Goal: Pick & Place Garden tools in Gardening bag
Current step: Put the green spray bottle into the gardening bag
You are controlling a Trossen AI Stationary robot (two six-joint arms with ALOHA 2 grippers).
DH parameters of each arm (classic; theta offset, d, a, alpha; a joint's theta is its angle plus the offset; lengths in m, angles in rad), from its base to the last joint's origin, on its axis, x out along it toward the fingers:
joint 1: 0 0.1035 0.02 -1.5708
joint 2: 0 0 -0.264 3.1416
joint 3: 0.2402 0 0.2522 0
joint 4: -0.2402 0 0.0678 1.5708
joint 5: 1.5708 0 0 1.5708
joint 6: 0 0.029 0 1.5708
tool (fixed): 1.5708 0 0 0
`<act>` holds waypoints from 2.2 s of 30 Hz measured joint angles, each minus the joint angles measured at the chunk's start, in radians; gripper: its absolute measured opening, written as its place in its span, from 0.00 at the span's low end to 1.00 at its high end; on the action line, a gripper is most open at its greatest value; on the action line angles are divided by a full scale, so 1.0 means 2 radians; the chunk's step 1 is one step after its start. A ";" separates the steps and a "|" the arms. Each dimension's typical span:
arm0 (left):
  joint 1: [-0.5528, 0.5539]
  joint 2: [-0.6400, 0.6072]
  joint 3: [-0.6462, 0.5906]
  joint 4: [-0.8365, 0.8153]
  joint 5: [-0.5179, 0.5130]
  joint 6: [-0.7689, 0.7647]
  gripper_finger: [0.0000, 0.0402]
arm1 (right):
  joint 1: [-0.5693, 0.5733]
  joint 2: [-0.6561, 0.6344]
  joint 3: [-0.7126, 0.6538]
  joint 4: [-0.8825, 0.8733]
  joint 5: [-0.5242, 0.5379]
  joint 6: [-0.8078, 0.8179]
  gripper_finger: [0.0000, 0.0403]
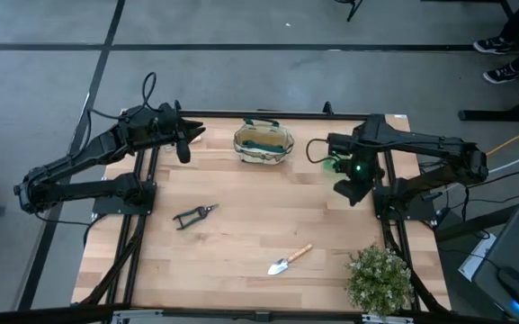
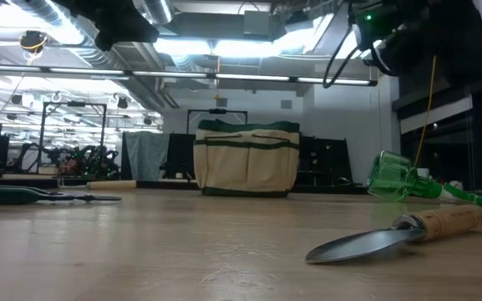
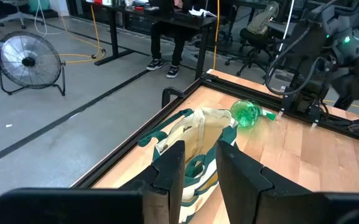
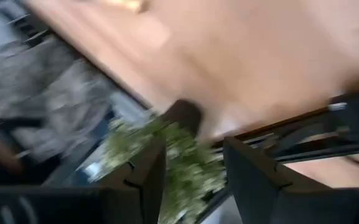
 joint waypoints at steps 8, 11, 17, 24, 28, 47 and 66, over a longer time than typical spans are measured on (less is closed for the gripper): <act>0.000 0.000 0.000 0.000 0.000 0.000 0.21 | 0.013 0.000 0.000 0.006 0.186 0.066 0.40; 0.000 0.000 0.000 0.000 0.000 0.000 0.21 | 0.013 0.000 0.000 0.014 0.250 0.092 0.40; 0.000 0.000 0.000 0.000 0.000 0.000 0.21 | 0.013 0.000 0.000 0.028 0.339 0.099 0.40; 0.000 0.000 0.000 0.000 0.000 0.000 0.21 | 0.011 0.001 0.000 0.051 0.387 0.043 0.40; 0.000 0.000 0.000 0.000 0.000 0.000 0.21 | 0.001 0.001 0.000 0.054 0.387 0.040 0.44; 0.000 0.000 0.000 0.000 0.000 0.000 0.21 | -0.016 0.003 -0.083 0.134 0.405 -0.015 0.74; 0.000 0.000 0.000 0.000 0.000 0.000 0.21 | -0.061 0.006 -0.177 0.269 0.412 -0.066 0.73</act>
